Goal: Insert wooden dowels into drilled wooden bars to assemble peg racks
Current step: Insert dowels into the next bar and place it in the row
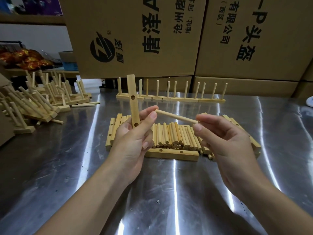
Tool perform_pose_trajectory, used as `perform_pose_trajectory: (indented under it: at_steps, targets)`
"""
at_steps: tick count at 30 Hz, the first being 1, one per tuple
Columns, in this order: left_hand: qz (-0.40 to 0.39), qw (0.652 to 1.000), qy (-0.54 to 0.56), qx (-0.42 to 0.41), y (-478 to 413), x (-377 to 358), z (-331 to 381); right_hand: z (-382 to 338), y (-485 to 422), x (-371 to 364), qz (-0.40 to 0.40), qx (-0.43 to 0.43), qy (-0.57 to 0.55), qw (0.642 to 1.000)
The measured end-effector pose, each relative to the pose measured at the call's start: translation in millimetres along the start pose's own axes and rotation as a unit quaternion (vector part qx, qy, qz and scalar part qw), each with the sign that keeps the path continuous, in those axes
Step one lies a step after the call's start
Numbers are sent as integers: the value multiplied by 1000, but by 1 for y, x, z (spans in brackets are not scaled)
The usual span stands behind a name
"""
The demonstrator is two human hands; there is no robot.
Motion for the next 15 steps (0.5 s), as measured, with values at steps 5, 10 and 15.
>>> perform_pose_trajectory:
  at_steps: [5, 10, 15]
  targets:
    - [-22, 1000, -13, -7, -1, -1, 1, 0, 1, -2, -13, 17, 14, 1000]
    - [-27, 1000, 2, -6, 0, -1, 1, 0, 1, -1, -16, -8, 33, 999]
    - [-34, 999, 16, -4, 0, -3, 2, 2, 0, -2, -31, -50, 29, 998]
Point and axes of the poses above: each hand's wrist, its own y-axis away from the middle knuckle, its own x-axis out of the back of the hand, z = x × y, the point moved 2 cm from there along -y, towards the middle knuckle, and after that the axes turned 1 degree about -y, right-handed, at the moved point
